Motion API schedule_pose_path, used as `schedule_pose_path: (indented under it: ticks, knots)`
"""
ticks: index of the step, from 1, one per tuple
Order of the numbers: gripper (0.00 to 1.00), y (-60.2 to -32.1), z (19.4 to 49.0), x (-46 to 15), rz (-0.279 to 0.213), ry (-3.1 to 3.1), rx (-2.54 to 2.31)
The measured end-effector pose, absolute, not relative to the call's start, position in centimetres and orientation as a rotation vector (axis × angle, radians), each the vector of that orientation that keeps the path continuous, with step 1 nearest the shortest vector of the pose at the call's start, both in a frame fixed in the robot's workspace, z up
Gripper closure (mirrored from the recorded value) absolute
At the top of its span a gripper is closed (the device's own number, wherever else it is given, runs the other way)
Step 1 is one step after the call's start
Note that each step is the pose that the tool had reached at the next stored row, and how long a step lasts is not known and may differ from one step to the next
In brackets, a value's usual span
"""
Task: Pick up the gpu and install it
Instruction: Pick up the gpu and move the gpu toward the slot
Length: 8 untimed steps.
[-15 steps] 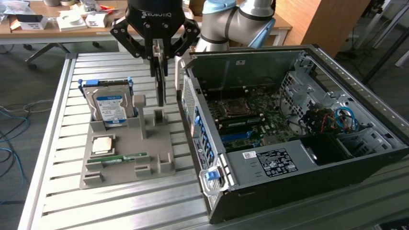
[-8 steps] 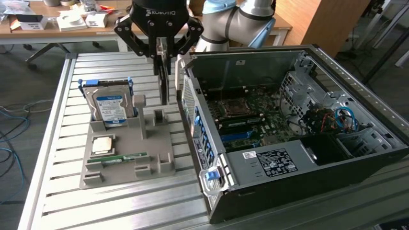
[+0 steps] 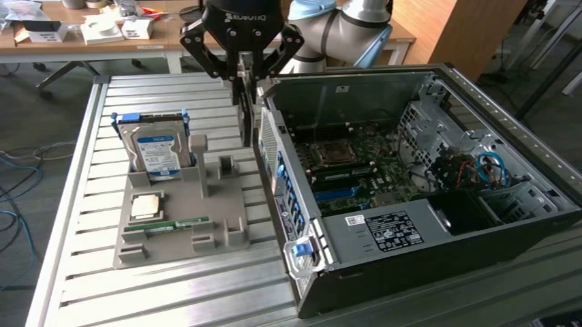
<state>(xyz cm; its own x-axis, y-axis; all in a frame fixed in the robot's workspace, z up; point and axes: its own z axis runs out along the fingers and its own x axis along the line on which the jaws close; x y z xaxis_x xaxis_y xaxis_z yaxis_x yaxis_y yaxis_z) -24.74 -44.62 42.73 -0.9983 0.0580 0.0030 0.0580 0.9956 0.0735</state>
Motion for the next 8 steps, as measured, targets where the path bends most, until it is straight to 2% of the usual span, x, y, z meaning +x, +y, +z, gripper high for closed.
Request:
schedule_pose_path:
  ticks: [8]
  knots:
    - [0.74,-44.6,42.7,-22.8,-0.121,-3.137,-0.091]
